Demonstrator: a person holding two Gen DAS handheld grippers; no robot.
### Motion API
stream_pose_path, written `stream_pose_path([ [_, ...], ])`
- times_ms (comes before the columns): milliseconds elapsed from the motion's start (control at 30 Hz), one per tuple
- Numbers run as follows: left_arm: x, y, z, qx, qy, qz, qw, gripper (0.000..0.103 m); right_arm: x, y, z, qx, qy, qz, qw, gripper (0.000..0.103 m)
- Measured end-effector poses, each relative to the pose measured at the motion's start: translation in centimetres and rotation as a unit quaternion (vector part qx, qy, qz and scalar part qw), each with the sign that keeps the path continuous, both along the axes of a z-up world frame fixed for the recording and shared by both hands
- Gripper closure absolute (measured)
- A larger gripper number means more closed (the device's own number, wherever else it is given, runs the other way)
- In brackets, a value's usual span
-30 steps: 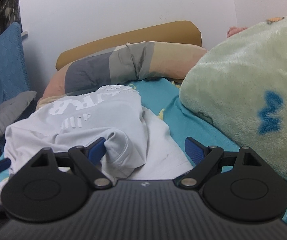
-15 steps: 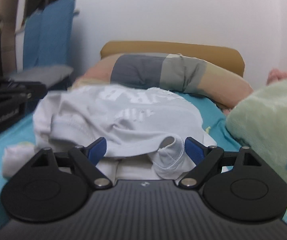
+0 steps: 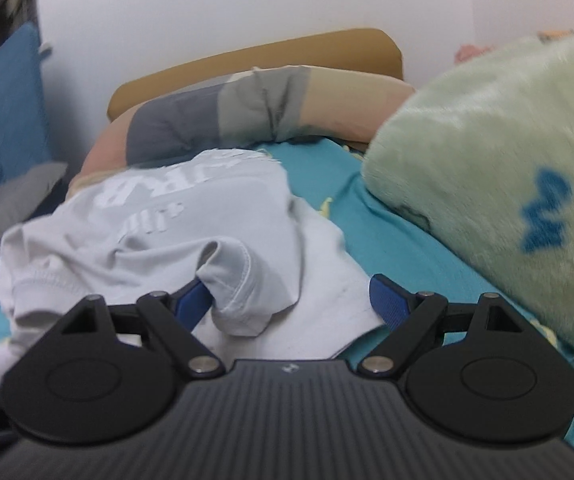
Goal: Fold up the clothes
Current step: 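Lift the white T-shirt high with both grippers to shake it out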
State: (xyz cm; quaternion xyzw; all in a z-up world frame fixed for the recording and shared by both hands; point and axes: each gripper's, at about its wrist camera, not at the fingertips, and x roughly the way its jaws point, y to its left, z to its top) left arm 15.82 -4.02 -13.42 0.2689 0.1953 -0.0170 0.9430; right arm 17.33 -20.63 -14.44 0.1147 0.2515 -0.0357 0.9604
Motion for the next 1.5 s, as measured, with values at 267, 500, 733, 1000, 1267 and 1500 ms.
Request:
stream_pose_path([
  [267, 2.8, 4.1, 3.8, -0.129, -0.082, 0.092, 0.9839, 0.033, -0.3, 1.2, 0.0, -0.019, -0.014, 0.03, 0.999, 0.016],
  [500, 2.2, 5.3, 4.9, -0.169, -0.071, 0.108, 0.9772, 0.033, -0.6, 4.7, 1.3, -0.097, -0.059, 0.092, 0.989, 0.016],
  [733, 0.6, 4.4, 4.5, -0.159, -0.041, 0.081, 0.9831, 0.032, 1.4, 2.7, 0.5, -0.065, -0.005, 0.002, 0.998, 0.016],
  [1000, -1.6, 2.0, 3.6, -0.089, -0.008, 0.011, 0.9959, 0.023, 0.9, 0.7, 1.4, -0.019, -0.034, -0.046, 0.998, 0.016],
  [1267, 3.2, 2.1, 1.9, -0.112, -0.013, 0.079, 0.9905, 0.02, 0.2, -0.2, 2.4, 0.01, -0.051, -0.069, 0.996, 0.016],
  [1500, 4.6, 8.2, 3.1, -0.221, -0.015, 0.21, 0.9523, 0.019, 0.5, 0.2, 2.0, -0.026, -0.026, -0.082, 0.996, 0.016],
])
